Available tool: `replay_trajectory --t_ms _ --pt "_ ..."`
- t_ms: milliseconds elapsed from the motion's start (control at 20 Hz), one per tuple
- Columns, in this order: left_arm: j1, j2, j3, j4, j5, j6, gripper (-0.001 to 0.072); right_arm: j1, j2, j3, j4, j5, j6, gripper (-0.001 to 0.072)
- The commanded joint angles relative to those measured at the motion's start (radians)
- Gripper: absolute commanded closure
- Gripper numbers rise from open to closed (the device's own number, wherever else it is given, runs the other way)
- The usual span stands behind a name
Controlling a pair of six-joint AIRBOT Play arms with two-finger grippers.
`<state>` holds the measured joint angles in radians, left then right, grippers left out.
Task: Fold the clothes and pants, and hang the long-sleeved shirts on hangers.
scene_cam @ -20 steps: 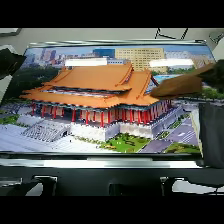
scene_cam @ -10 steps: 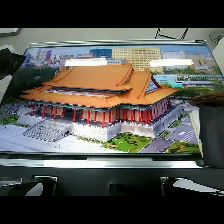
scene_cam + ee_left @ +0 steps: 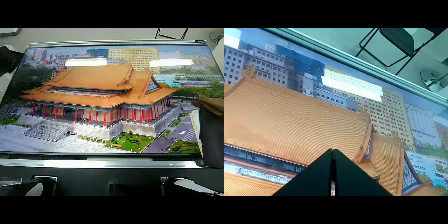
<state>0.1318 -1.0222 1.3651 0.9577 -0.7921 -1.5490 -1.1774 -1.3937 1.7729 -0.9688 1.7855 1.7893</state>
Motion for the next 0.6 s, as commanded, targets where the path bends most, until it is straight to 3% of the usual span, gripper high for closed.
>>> replay_trajectory --t_ms 0,250,550 --pt "0.0 0.001 0.001 0.0 0.007 0.005 0.0684 -0.009 0.031 -0.071 -0.206 0.064 -0.015 0.0669" --pt "0.0 0.001 0.001 0.0 0.007 0.005 0.0683 -0.01 0.091 -0.336 -0.497 0.024 -0.077 0.0669" --pt "0.0 0.001 0.001 0.0 0.008 0.005 0.0683 -0.01 0.091 -0.55 -0.512 -0.203 -0.078 0.0668"
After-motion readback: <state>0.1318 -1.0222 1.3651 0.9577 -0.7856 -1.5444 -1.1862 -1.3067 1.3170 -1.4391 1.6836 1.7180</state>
